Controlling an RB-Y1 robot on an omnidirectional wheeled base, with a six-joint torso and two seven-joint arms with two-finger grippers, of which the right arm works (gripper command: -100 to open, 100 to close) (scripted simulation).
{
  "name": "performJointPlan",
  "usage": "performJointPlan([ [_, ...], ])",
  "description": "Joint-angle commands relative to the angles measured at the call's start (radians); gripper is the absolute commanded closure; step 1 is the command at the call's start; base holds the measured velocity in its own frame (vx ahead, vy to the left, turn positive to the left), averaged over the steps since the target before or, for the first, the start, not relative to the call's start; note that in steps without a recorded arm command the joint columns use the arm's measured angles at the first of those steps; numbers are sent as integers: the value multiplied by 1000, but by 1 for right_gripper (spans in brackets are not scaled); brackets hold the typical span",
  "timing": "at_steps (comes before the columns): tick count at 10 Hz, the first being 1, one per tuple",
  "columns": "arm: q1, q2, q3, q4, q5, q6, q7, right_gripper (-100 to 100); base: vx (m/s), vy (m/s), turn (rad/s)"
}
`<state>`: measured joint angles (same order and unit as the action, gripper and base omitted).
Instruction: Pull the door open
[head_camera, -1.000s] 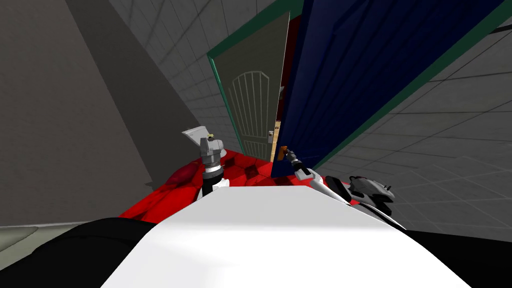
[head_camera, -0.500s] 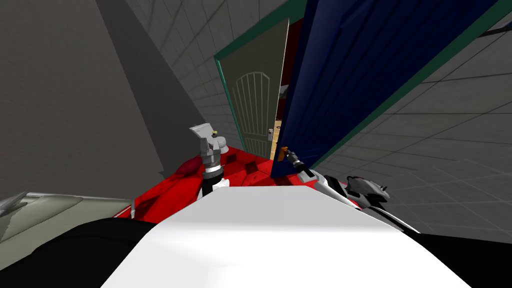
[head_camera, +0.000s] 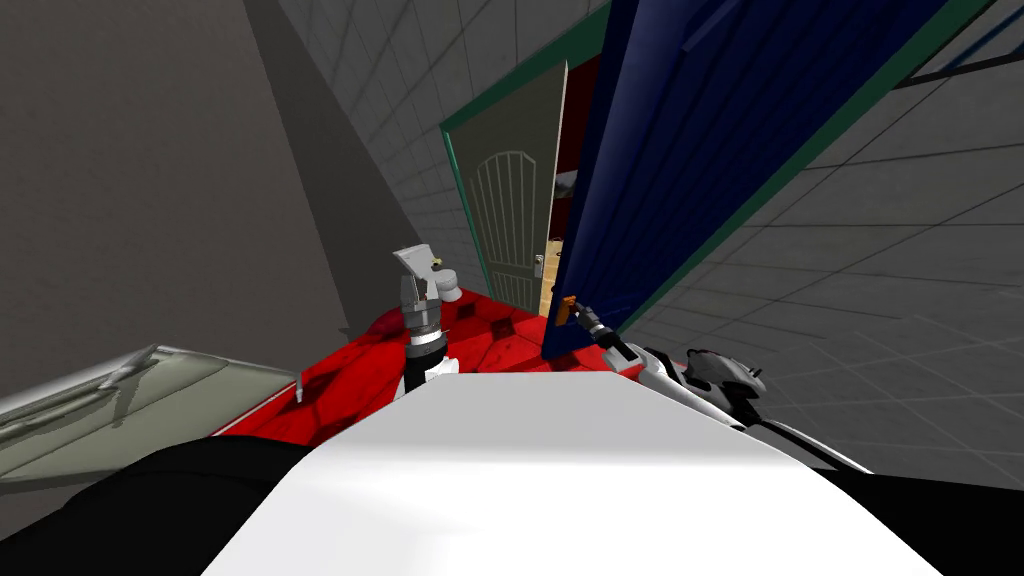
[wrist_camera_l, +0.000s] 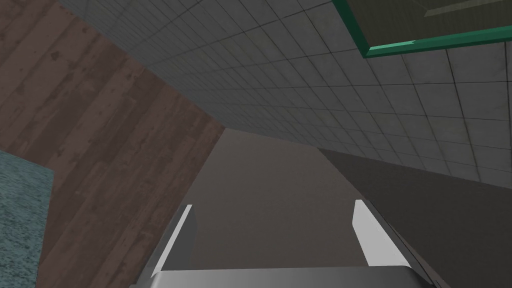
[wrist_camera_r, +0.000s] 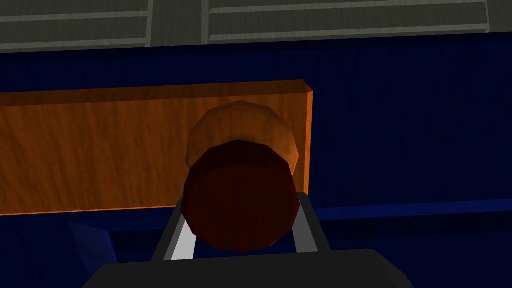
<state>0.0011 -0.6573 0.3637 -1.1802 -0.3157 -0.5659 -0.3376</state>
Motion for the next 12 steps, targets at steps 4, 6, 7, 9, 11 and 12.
performJointPlan([
  [4,24,-47,39,-4,-9,-55,-27,100,-163,-119,122],
  [6,35,-73,58,-5,-14,-85,-41,100,-147,-105,114],
  [7,43,-90,71,-7,-17,-105,-51,100,-144,-82,134],
  [9,55,-119,92,-9,-23,-139,-66,100,-186,-110,130],
  [11,61,-133,103,-10,-26,-157,-75,100,-137,-97,76],
  [12,57,-131,91,-8,-27,-143,-67,100,-51,-48,4],
])
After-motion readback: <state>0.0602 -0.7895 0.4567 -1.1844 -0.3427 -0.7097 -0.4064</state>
